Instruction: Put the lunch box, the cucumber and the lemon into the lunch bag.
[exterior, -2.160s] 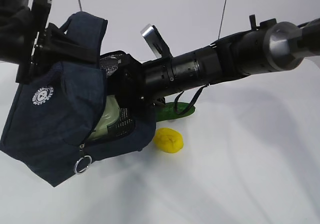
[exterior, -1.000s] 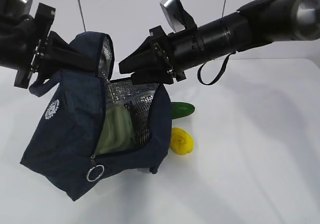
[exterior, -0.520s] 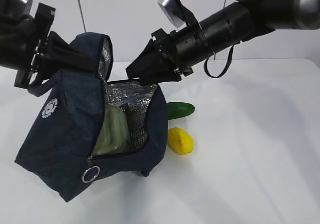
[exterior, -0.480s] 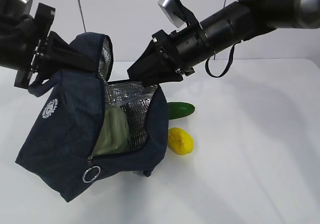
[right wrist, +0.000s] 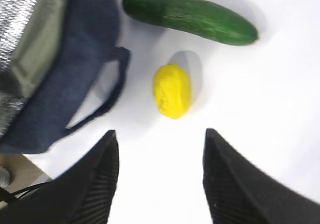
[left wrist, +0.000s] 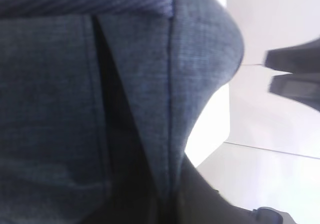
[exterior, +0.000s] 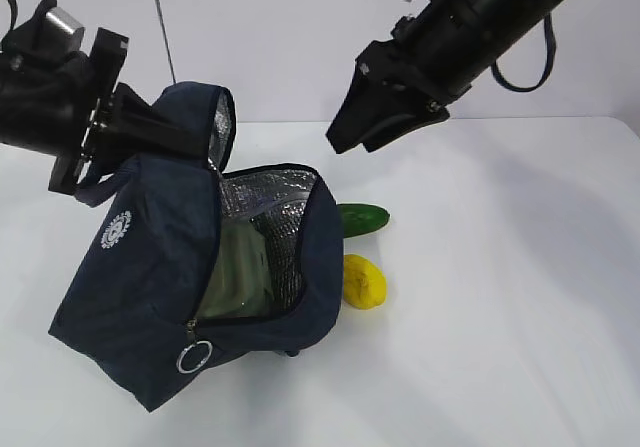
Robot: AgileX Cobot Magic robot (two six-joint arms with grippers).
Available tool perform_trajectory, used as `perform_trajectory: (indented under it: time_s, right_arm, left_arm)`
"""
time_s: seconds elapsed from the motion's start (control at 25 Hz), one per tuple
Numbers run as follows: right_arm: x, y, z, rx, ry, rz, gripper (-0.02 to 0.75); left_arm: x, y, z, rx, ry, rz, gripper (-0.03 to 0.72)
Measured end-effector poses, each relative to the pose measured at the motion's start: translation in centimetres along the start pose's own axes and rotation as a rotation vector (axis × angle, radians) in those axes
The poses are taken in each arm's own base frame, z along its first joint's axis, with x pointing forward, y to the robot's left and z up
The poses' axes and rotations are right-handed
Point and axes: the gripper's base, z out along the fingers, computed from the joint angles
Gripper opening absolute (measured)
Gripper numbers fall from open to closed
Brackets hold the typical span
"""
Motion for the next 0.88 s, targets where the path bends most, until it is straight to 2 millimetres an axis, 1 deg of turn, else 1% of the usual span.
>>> perform_trajectory:
  time_s: [0.08,0.16,0.32,0.44,0.52,0.64,0.8,0.88]
  right_arm:
    - [0.3,-0.1,-0.8,0.076,0.023,0.025,0.389]
    - [0.7,-0.3,-1.5,0.154,0.045,0.052,0.389]
    - [1.1,-0.6,-2.4,0.255,0.064,0.101,0.387]
    - [1.3,-0.9,-2.8,0.304,0.072,0.138,0.387]
    - [1.4,-1.0,-2.7,0.351,0.087,0.153,0.388]
    - [1.4,-0.6,-2.3,0.404,0.111,0.14,0.388]
    - [1.2,0.6,-1.6,0.403,0.124,0.112,0.387]
    - [1.2,0.7,-1.0,0.399,0.136,0.11,0.387]
  left_arm:
    - [-0.1,0.4,-0.3,-0.014,0.006,0.006,-0.003]
    - [-0.3,1.0,-1.1,-0.036,0.012,0.005,-0.003]
    - [-0.8,2.3,-2.9,-0.07,0.01,-0.007,-0.003]
    - [-0.8,3.0,-3.8,-0.097,0.02,-0.018,-0.004]
    - [-0.8,3.3,-4.1,-0.119,0.031,-0.019,-0.004]
    - [-0.6,3.8,-4.3,-0.157,0.054,-0.016,-0.004]
    - [-0.3,4.5,-4.6,-0.234,0.092,-0.017,-0.004]
    - [-0.2,4.9,-5.0,-0.267,0.104,-0.018,-0.004]
